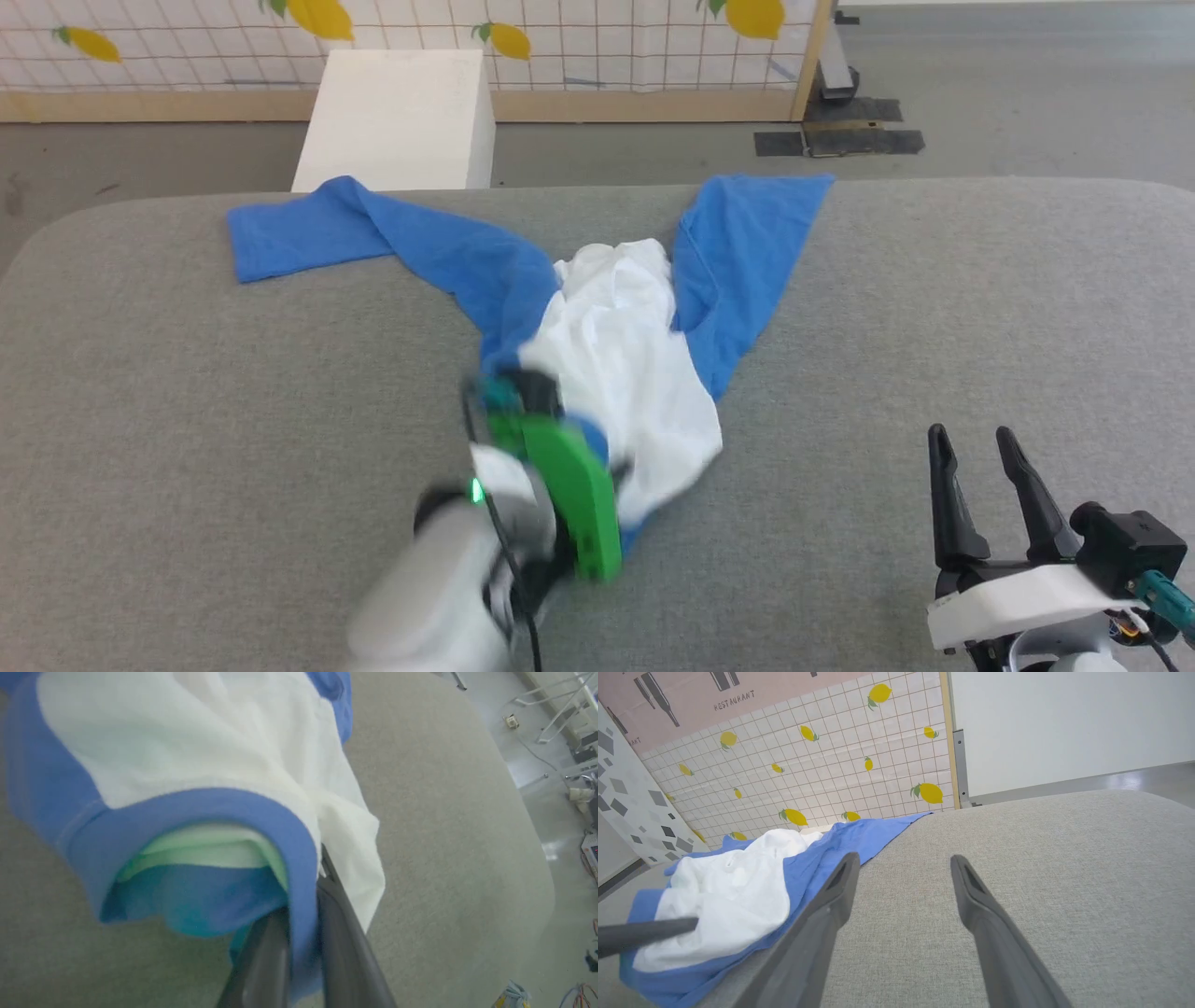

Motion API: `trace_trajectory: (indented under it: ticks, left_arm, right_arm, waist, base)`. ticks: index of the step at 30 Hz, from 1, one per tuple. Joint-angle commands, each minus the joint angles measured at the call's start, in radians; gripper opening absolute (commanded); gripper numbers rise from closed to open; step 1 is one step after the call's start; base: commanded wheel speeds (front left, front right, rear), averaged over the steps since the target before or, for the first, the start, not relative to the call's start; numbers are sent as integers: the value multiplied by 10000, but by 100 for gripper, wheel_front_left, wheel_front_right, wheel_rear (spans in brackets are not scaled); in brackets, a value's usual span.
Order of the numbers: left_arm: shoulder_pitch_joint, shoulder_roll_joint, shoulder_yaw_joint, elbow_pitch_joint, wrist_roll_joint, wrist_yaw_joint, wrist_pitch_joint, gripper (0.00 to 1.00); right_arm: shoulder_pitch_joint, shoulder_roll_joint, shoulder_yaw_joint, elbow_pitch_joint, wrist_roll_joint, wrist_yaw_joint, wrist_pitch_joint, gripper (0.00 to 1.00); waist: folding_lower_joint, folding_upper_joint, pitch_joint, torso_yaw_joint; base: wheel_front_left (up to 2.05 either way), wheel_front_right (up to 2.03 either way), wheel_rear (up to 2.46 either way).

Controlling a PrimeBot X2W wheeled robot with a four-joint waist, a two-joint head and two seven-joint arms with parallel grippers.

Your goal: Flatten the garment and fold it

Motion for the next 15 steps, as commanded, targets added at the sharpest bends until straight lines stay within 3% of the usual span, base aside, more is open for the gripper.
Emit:
trace_trajectory:
  ticks: [1, 2, 3, 10, 15]
  left_arm:
    - [291, 22, -193, 270, 4, 108, 187, 0]
    - [403, 22, -255, 371, -46, 133, 266, 16]
    - [577, 22, -245, 417, -259, 173, 274, 100]
    - [843, 277, 1076, -1159, -1258, 378, -652, 100]
    - [1369, 1120, 2300, -3058, -1386, 912, -1463, 100]
  right_arm:
    - [4, 5, -7, 36, 65, -15, -94, 100]
    - [2, 5, -6, 44, 71, -15, -98, 100]
    - [-3, 5, 7, 62, 88, -15, -105, 100]
    - [161, 5, -84, 168, 150, -15, -130, 100]
    - [303, 5, -173, 231, 216, -15, -139, 100]
  waist:
    - [0, 0, 29, -49]
    - [0, 0, 23, -53]
    - [0, 0, -2, -61]
    - [0, 0, -373, 164]
    - [0, 0, -677, 420]
  base:
    - [0, 0, 0]
    - [0, 0, 0]
    - [0, 0, 0]
    - [0, 0, 0]
    - [0, 0, 0]
